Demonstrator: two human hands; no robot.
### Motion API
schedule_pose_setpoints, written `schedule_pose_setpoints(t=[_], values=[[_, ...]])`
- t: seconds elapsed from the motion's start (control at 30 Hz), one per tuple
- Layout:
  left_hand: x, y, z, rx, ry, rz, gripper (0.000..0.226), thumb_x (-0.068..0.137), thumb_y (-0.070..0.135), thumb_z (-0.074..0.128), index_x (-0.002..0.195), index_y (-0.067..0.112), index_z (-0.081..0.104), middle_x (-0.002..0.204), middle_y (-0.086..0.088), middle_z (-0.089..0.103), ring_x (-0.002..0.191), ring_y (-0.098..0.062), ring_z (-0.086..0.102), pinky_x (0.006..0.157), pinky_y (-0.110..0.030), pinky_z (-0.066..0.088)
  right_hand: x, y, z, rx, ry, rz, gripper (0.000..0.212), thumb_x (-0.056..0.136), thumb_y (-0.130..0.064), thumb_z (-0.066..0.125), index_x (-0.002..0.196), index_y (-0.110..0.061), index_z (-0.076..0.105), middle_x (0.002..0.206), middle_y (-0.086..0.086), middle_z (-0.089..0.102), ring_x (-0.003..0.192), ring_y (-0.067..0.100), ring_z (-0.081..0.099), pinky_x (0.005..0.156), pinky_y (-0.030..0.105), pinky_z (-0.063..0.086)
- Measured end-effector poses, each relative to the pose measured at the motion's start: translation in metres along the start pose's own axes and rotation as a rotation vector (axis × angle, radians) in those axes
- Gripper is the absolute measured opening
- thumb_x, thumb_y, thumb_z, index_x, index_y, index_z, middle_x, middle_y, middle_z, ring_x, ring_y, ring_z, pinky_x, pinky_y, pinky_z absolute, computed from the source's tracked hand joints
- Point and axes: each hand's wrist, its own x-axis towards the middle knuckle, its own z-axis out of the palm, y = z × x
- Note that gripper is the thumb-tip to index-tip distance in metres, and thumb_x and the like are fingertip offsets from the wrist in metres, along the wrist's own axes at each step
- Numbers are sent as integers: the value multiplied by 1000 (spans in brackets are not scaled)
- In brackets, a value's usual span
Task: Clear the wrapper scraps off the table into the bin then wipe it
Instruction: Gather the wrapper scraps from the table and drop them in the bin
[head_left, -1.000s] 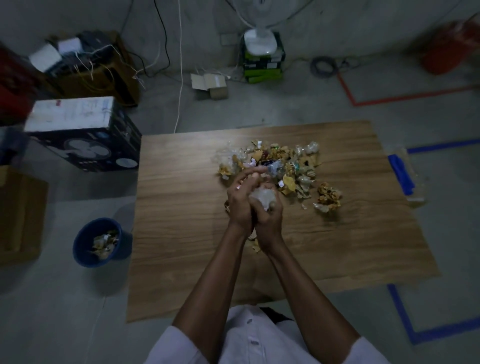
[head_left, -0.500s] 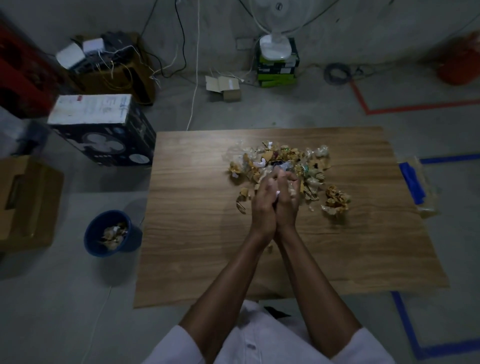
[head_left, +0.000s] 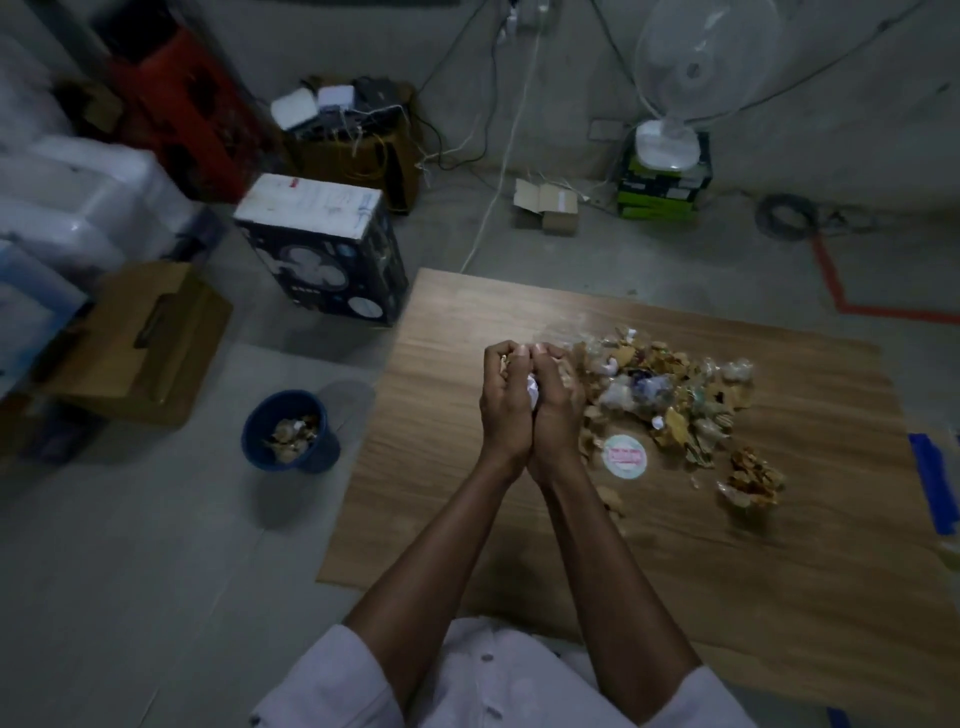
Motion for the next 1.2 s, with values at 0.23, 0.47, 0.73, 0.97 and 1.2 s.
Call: schedule_pose_setpoints(t=[0.23,0.47,0.73,0.97,1.2], values=[[48,18,-107,-130,102,7,24,99,46,54,103,23,60,101,-11,67,95,-27,66,86,-49,53,-16,37,106,56,-237,80,35,100,-15,58,110,18,53,92,17,59,80,18,61,67,25,51],[111,24,-249,-205,220,-29,29,99,43,55,108,17,60,104,-9,68,98,-22,67,85,-39,53,-34,110,243,11,-341,238,27,93,-24,63,102,2,59,89,15,58,85,25,57,73,33,47],[227,-50,-444,-373,340,-323,45,87,46,66,117,14,62,107,-15,61,99,-32,55,86,-46,44,-25,274,403,-137,-340,452,11,93,-15,65,102,-9,64,89,5,68,86,20,67,76,33,53],[321,-224,-554,-484,455,-563,34,99,17,63,132,7,62,127,-14,70,115,-26,68,88,-34,59,24,499,441,-233,-212,573,17,90,-7,75,105,-10,68,104,15,74,96,28,71,88,45,58],[405,-421,-607,-517,531,-839,47,98,41,63,136,14,65,132,-10,69,119,-29,67,99,-43,55,86,717,432,-302,-37,803,32,91,-42,75,110,-16,75,104,6,78,99,25,75,93,50,59]])
